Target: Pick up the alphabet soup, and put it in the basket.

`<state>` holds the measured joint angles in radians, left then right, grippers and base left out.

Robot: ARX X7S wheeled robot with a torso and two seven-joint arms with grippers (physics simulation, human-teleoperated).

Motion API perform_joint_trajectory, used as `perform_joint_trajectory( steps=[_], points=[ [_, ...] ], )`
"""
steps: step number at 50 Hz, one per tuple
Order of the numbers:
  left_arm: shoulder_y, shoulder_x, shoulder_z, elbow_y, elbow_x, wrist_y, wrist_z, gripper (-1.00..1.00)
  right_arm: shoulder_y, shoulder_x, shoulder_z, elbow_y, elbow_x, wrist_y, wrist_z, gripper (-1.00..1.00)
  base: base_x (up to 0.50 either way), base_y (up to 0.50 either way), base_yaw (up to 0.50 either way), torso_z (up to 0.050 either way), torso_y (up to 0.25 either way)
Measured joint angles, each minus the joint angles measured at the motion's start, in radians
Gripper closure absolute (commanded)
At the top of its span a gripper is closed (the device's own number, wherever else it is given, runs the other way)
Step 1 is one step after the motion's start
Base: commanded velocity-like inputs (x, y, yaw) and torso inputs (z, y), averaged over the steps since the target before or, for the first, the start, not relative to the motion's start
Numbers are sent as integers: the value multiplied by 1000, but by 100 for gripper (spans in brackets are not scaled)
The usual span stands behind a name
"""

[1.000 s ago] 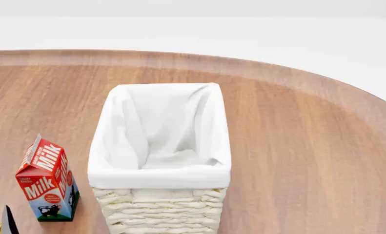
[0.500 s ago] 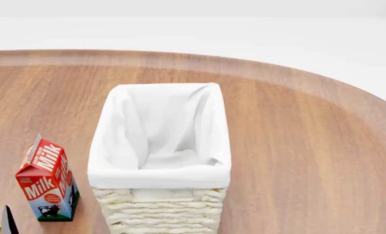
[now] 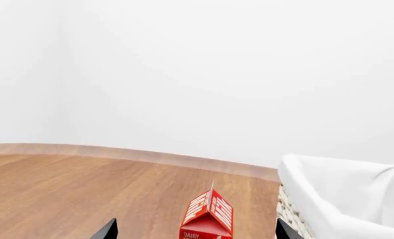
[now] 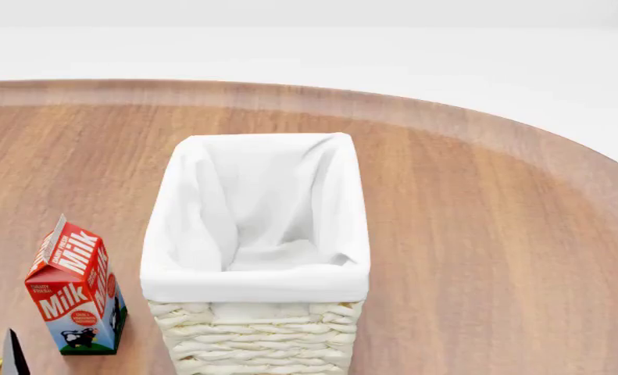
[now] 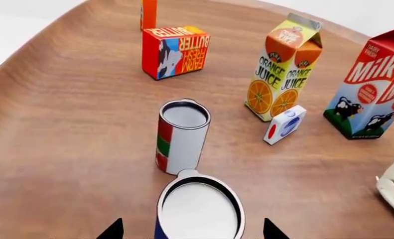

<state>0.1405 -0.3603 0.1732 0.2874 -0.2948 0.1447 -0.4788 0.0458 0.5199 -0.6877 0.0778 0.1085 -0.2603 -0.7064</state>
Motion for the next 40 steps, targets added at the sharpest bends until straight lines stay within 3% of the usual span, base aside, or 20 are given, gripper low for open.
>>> perform_joint_trajectory(
  steps=[40],
  points=[
    [2,-8,4,4,-3,5,-9,-100,77,-40,-40,30,-45,90,-7,-100,0,0,0,0,0]
  ],
)
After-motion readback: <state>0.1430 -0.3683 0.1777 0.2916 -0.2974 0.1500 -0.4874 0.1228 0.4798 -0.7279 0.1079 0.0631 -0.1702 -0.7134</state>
